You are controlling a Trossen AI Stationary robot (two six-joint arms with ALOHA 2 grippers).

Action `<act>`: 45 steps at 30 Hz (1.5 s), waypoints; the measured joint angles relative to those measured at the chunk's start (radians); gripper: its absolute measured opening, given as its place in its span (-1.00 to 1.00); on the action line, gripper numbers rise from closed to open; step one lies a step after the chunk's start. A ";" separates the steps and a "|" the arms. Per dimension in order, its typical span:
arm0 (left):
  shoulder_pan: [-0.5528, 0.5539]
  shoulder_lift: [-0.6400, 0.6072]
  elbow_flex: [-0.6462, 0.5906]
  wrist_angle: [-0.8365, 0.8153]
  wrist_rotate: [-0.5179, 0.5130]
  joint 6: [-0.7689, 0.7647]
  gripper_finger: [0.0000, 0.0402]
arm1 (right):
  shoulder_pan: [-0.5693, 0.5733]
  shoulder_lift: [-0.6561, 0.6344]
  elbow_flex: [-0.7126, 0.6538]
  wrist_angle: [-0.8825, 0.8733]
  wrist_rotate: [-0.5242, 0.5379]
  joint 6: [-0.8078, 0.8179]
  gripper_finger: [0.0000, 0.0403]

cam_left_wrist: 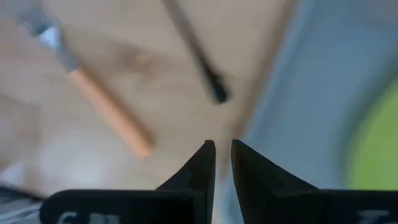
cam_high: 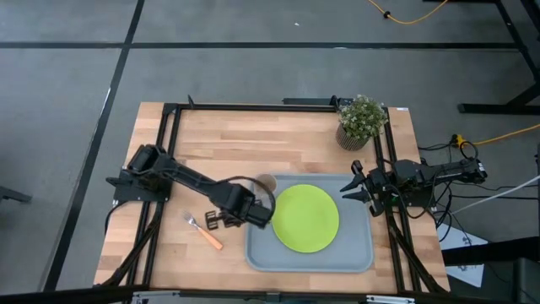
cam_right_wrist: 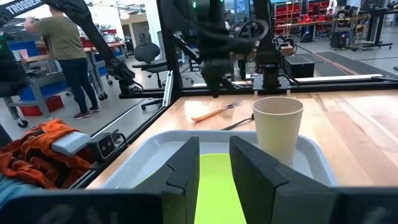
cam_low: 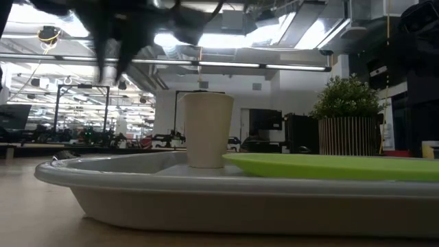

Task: Pick and place plate/cup/fork/spoon on tray
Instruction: Put the orange fork on the gray serving tray to the right side of the green serving tray

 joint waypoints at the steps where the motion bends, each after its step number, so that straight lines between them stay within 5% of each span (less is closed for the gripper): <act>1: -0.011 0.000 -0.015 -0.005 0.019 -0.010 -0.78 | 0.000 0.000 0.000 0.000 0.000 0.003 -0.53; 9: -0.084 0.000 -0.124 0.089 0.058 -0.085 -0.78 | 0.000 0.000 0.000 0.000 0.000 0.028 -0.53; 16: -0.105 0.001 -0.235 0.252 -0.209 -0.072 -0.78 | 0.000 0.000 0.000 0.000 0.000 0.028 -0.53; 20: -0.104 0.001 -0.244 0.269 -0.170 -0.083 -0.78 | 0.000 0.000 0.000 0.000 0.000 0.028 -0.53; 26: -0.176 0.001 -0.246 0.058 -0.134 -0.311 -0.78 | 0.000 0.000 0.000 0.000 0.000 0.047 -0.53; 34: -0.235 0.000 -0.244 0.168 -0.160 -0.394 -0.76 | 0.000 0.000 0.000 0.000 0.003 0.049 -0.53; 40: -0.239 0.008 -0.244 0.075 0.025 -0.526 -0.76 | 0.000 0.000 0.000 0.000 0.003 0.049 -0.53; 45: -0.236 -0.025 -0.239 0.101 -0.023 -0.550 -0.76 | 0.000 0.000 0.000 0.000 0.004 0.048 -0.53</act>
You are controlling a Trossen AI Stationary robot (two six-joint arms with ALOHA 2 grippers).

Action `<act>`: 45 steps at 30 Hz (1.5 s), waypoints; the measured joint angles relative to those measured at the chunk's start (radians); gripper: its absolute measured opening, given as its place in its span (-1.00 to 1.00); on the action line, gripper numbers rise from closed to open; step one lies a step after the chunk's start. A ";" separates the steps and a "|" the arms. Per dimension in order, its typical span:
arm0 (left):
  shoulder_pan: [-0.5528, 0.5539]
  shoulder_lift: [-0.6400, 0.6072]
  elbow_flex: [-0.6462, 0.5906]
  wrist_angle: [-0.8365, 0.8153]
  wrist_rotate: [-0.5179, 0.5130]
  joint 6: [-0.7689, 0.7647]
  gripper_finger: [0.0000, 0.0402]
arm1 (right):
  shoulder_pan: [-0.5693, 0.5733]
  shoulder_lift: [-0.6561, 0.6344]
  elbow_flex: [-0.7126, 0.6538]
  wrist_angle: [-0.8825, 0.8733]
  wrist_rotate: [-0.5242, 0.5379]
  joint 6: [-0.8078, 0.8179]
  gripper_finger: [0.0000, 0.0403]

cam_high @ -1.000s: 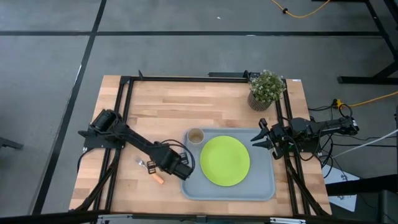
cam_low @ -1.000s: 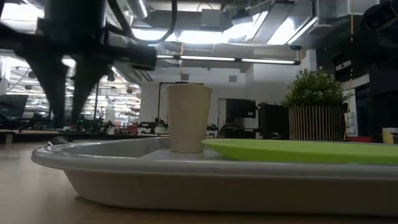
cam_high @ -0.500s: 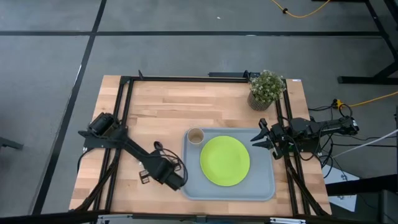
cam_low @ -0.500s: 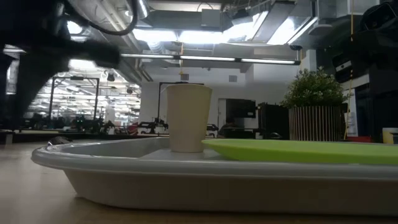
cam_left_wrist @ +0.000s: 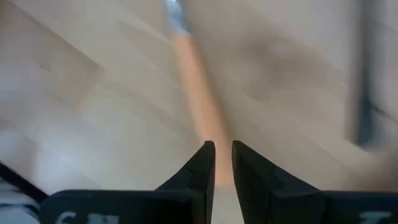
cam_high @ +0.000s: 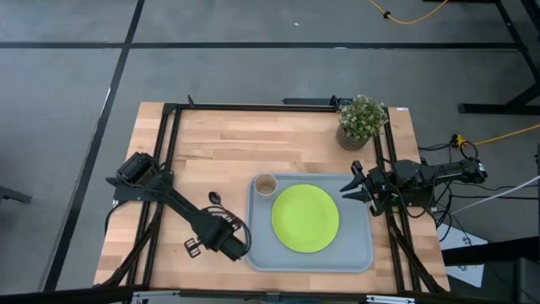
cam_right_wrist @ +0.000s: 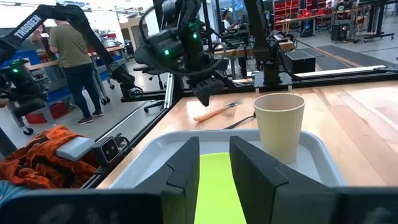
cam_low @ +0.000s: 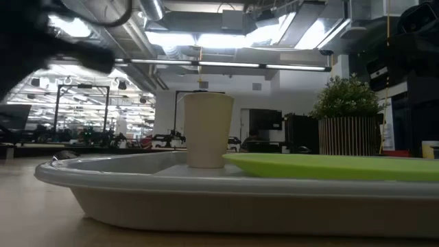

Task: Pick and place plate/cup/fork/spoon on tray
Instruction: Put the orange fork on the gray serving tray to the right side of the green serving tray

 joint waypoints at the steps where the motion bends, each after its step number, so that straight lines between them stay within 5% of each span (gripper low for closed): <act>1: 0.006 -0.013 0.011 -0.001 -0.017 0.011 -0.76 | 0.000 0.000 0.000 -0.001 0.006 0.000 -0.53; 6: 0.031 -0.059 0.110 -0.172 -0.146 0.084 -0.76 | 0.000 0.000 0.000 -0.005 0.033 0.000 -0.53; 10: 0.031 -0.070 0.192 -0.438 -0.137 0.122 -0.76 | 0.000 0.002 0.000 -0.006 0.033 0.002 -0.53; 19: 0.010 -0.088 0.111 -0.420 -0.291 0.637 -0.76 | 0.000 0.004 0.000 -0.006 0.033 0.003 -0.53; 26: 0.044 -0.090 0.066 -0.394 -0.400 0.779 -0.76 | 0.000 0.005 0.000 -0.006 0.033 0.004 -0.53; 32: 0.014 -0.090 0.009 -0.287 -0.294 0.914 -0.76 | 0.000 0.005 0.000 -0.006 0.032 0.054 -0.53; 41: -0.089 -0.090 -0.177 -0.028 -0.152 0.686 -0.76 | 0.000 0.005 0.000 -0.006 0.032 0.059 -0.53; 45: -0.110 -0.090 -0.208 0.058 -0.014 0.603 -0.76 | 0.000 0.005 0.000 -0.006 0.031 0.059 -0.53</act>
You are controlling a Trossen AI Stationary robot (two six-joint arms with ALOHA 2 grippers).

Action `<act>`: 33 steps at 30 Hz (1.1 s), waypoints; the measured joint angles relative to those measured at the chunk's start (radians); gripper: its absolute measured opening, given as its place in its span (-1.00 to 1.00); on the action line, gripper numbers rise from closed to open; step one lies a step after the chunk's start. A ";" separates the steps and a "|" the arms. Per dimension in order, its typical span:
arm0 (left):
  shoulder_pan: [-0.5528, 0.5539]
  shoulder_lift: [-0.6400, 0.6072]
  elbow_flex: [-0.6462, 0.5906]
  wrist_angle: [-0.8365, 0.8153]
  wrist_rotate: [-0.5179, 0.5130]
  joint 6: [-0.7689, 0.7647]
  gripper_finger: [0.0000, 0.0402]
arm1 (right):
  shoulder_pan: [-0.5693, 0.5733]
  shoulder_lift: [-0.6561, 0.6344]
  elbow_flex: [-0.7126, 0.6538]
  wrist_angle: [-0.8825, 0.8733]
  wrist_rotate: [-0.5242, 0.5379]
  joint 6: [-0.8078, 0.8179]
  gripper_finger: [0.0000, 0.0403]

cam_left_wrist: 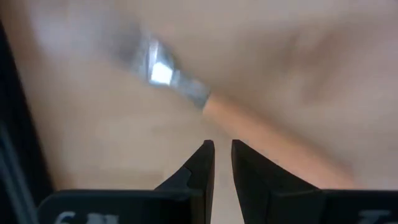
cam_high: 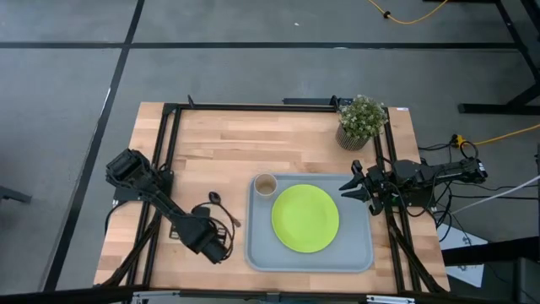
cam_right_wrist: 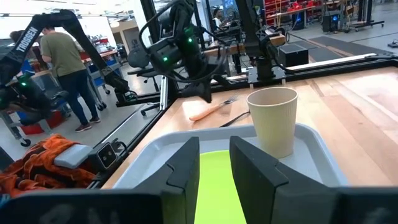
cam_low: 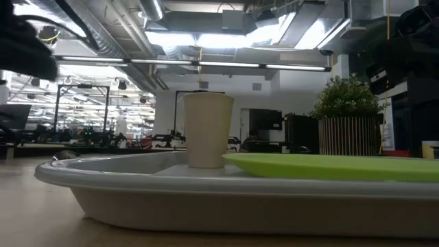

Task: Pick and place plate/cup/fork/spoon on tray
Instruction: Put the orange fork on the gray serving tray to the right side of the green serving tray

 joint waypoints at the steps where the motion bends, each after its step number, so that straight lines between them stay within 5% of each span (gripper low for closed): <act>1: -0.004 0.000 0.000 0.011 0.042 -0.011 -0.76 | 0.000 0.000 0.000 0.000 0.000 0.000 -0.53; 4: -0.017 0.000 0.000 0.019 0.095 -0.015 -0.76 | 0.000 0.000 0.000 0.000 0.000 0.000 -0.53; 23: -0.005 0.005 -0.132 0.070 0.055 -0.005 -0.89 | 0.000 0.000 0.000 0.000 -0.001 -0.003 -0.53; 33: 0.170 0.005 -0.144 0.087 0.046 0.264 -0.97 | 0.000 0.000 0.000 0.001 -0.001 -0.006 -0.53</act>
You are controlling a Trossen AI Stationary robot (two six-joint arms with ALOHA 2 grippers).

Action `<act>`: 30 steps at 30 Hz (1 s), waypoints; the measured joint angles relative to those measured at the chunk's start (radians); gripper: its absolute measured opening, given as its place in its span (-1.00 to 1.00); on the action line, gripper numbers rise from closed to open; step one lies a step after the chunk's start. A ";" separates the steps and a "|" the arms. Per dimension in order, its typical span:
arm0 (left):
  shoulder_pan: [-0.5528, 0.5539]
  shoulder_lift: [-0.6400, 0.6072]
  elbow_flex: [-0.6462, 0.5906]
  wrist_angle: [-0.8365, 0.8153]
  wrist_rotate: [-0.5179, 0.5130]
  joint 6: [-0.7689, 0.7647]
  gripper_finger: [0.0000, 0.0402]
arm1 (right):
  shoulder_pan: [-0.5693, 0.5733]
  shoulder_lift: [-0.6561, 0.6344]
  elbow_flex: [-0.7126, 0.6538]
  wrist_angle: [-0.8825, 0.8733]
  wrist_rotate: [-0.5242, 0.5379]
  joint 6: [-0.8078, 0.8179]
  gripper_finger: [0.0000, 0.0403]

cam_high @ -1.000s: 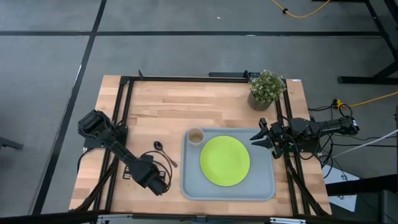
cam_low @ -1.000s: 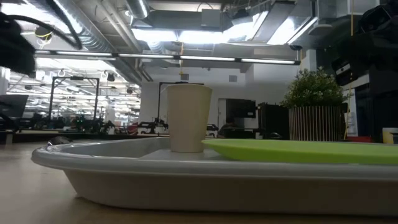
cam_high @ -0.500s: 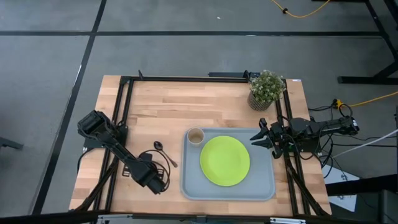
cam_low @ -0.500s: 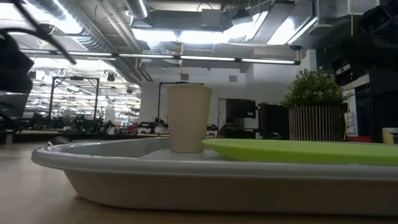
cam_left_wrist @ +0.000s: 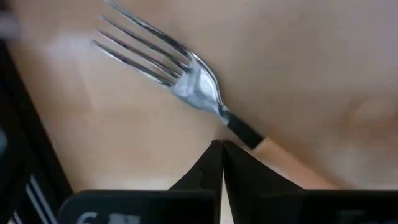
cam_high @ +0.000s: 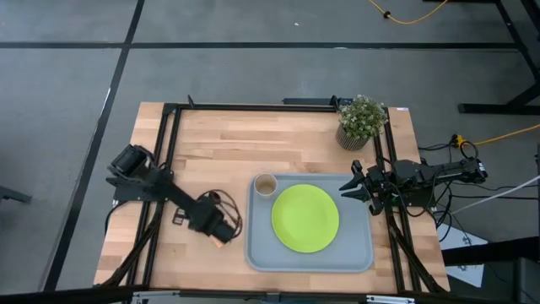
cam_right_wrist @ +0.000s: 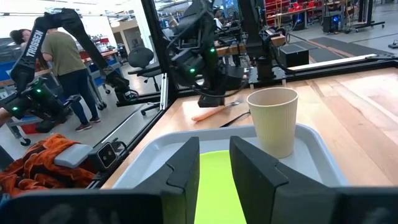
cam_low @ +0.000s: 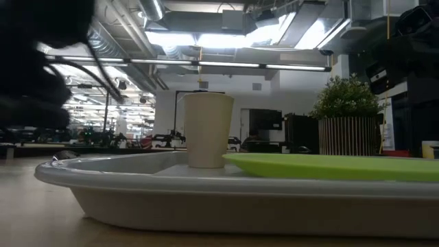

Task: Pick and place plate/cup/fork/spoon on tray
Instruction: Put the orange fork on the gray serving tray to the right side of the green serving tray

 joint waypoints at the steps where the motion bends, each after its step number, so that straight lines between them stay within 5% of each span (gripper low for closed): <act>1: 0.021 0.000 0.000 0.000 -0.012 0.032 -0.98 | 0.000 0.000 0.000 0.000 0.000 -0.001 -0.53; 11: 0.222 0.000 0.000 -0.014 -0.128 0.249 -1.00 | 0.000 0.000 0.000 0.000 0.000 0.001 -0.53; 18: 0.258 -0.018 0.002 -0.065 -0.214 0.297 -0.99 | 0.000 0.000 0.000 0.000 0.000 0.001 -0.53; 30: 0.187 -0.070 0.068 -0.001 -0.014 0.245 -0.99 | 0.000 0.000 0.000 0.000 0.000 0.003 -0.53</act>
